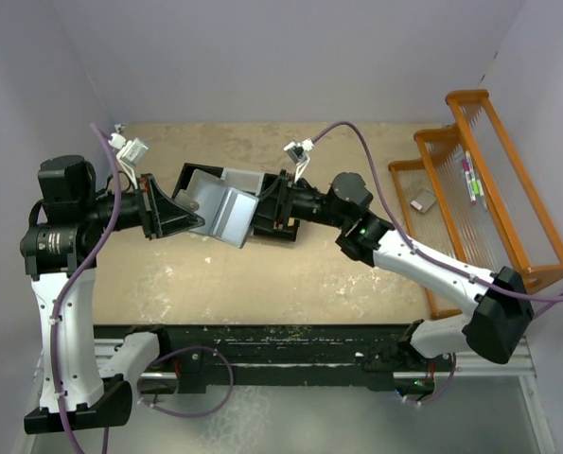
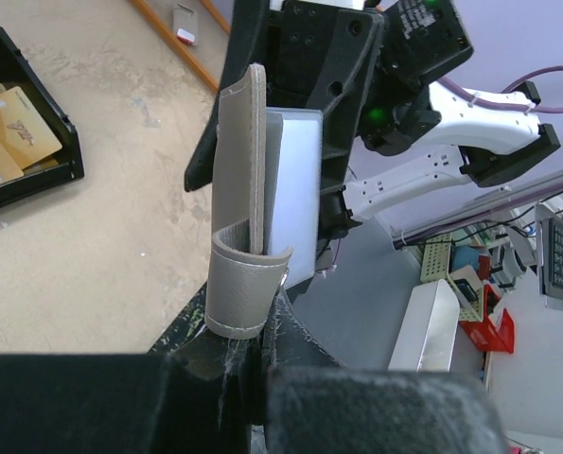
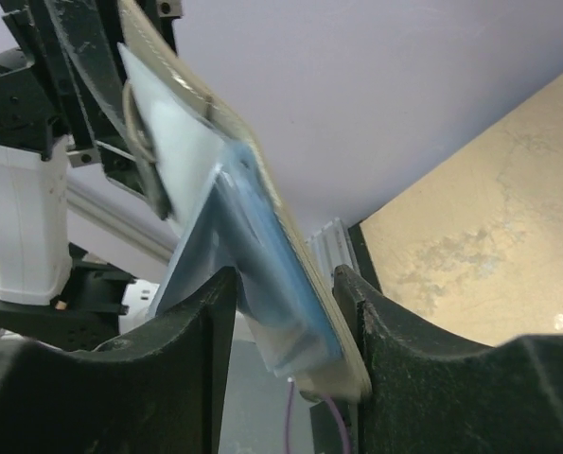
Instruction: Take the credit cards out of the card holder
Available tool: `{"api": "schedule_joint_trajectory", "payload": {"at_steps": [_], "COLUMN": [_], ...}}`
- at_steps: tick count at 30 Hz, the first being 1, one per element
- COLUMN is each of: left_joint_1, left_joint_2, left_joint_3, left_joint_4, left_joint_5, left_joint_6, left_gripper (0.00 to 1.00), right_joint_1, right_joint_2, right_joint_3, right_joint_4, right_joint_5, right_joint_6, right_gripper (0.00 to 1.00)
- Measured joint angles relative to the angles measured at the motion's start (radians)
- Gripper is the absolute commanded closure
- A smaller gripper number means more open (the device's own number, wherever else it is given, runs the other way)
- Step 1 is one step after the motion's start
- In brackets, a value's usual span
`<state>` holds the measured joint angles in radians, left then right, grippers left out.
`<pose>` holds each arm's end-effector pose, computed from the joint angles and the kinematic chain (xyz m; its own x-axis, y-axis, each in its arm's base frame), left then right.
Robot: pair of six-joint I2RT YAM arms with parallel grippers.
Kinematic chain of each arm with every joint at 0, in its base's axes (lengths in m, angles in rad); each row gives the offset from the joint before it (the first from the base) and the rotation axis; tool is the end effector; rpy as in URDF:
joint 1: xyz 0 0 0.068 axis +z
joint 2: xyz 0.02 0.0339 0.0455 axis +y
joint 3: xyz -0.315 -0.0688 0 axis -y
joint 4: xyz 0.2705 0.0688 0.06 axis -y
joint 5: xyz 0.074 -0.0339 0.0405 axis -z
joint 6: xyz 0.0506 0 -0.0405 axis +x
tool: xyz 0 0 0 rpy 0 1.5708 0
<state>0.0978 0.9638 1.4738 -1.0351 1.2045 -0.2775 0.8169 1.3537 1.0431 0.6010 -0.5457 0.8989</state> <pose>0.1308 -0.0346 0.5105 -0.6905 -0.1663 -0.7039 0.6029 0.4053 -0.6872 0.2138 0.2661 0.4291 -0.6321 0.3041 -0.7127 -0.7532 -0.0249 0.6574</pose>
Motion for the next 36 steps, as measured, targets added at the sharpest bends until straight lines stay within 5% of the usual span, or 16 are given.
{"api": "schedule_joint_trajectory", "payload": {"at_steps": [4,9,14,26,32,36], "left_joint_1": [0.0,0.003,0.003,0.003,0.003,0.003], "left_joint_2": [0.0,-0.008,-0.019,-0.096,-0.121,-0.119], "left_joint_3": [0.0,0.003,0.025,-0.022,-0.089,-0.095], "left_joint_4": [-0.008,-0.045,-0.09,-0.059,-0.012,-0.001], "left_joint_5": [-0.007,-0.039,-0.109,-0.195,-0.213,-0.232], "left_joint_6": [0.02,0.098,0.177,0.262,0.245,0.247], "left_gripper": [0.9,0.54,0.37,0.19,0.18,0.29], "right_joint_1": [0.073,0.166,0.238,0.375,0.439,0.458], "right_joint_2": [0.008,0.036,0.056,0.153,0.291,0.33], "right_joint_3": [0.08,0.243,0.34,0.585,0.763,0.787], "right_joint_4": [-0.08,-0.311,-0.492,-0.802,-0.95,-1.001], "right_joint_5": [0.066,0.253,0.439,0.807,0.96,1.007], "right_joint_6": [-0.032,-0.138,-0.218,-0.336,-0.362,-0.372], "right_gripper": [0.8,1.0,1.0,1.0,1.0,1.0]}}
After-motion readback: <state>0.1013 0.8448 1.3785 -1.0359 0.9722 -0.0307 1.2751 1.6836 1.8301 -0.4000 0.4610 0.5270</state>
